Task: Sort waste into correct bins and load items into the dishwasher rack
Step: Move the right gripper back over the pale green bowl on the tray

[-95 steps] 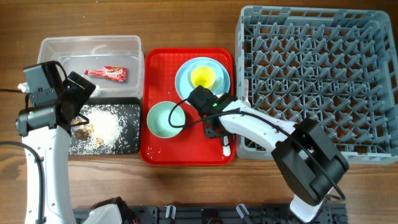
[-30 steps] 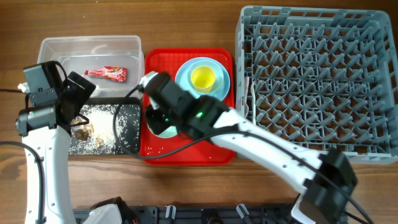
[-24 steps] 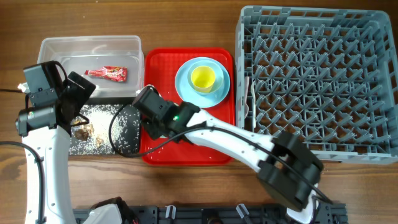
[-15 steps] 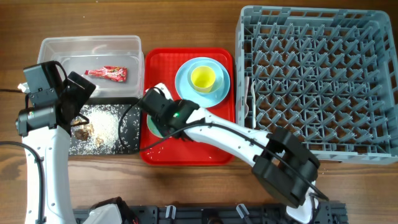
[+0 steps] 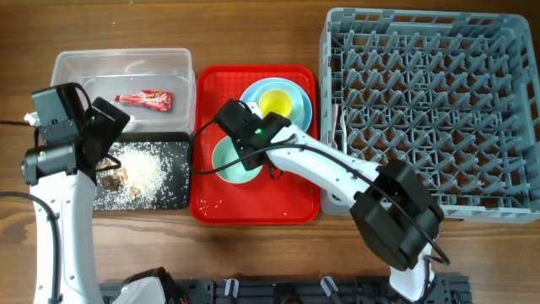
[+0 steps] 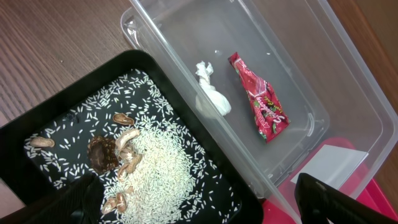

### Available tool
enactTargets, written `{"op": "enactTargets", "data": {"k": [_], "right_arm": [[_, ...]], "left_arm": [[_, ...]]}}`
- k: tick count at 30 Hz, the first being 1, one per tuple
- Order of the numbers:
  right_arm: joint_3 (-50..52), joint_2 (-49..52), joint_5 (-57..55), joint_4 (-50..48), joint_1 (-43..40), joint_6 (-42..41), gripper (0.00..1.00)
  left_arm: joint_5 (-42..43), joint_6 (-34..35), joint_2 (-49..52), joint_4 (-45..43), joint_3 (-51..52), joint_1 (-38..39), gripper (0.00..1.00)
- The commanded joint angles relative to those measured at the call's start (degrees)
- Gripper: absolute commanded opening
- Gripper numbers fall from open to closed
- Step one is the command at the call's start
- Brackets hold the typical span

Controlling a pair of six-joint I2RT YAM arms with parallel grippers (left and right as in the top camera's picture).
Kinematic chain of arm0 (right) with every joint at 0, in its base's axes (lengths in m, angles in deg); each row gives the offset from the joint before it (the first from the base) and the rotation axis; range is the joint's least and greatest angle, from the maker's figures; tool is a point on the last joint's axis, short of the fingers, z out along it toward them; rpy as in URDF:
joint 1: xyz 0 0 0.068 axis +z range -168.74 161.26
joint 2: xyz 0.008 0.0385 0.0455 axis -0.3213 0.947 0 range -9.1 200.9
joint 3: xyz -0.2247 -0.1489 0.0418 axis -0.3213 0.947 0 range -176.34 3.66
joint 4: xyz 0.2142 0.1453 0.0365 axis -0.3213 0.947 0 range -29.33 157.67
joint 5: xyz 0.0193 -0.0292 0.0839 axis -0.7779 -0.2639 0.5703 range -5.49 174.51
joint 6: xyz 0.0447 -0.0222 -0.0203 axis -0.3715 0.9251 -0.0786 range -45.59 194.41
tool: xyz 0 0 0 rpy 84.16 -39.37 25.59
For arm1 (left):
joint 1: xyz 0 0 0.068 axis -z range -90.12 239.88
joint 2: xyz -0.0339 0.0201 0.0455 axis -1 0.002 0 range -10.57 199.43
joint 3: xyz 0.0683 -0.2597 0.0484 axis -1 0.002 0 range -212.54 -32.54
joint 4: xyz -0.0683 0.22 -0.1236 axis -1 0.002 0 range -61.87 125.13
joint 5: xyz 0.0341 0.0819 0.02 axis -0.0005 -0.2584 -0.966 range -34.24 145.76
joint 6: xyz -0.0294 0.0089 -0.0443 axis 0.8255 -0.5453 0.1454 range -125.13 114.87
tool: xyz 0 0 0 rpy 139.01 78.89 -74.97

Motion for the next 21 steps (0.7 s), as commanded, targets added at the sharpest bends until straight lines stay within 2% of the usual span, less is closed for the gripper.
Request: {"op": "enactTargets", "data": {"k": [1,8,11,15,21], "right_arm": [[-0.76,0.31,2.14,-0.55,0.02,-0.90,0.06],[-3.13,-0.81,23.63,-4.85,0.02,2.21,0.15],[-3.13,-0.76,23.54,-5.05,0.02,2.25,0.14],[-1.57,-0.66,18.38,-5.07,0.02,2.05,0.05],[0.61,-0.39,15.69,-5.07,0.02,1.79,0.05]], "left_arm": [[-0.17,-0.90,-0.57,-0.13,-0.48,-0.28,1.00],[-0.17,-0.92,-0.57,-0.13,-0.48,-0.28,1.00],[-0.17,-0.90,-0.57,-0.13,-0.48,-0.28,1.00],[-0.17,-0.92,-0.57,-0.13,-0.48,-0.28,1.00],[-0.17,-0.90,-0.57,-0.13,-0.48,-0.26,1.00]]}}
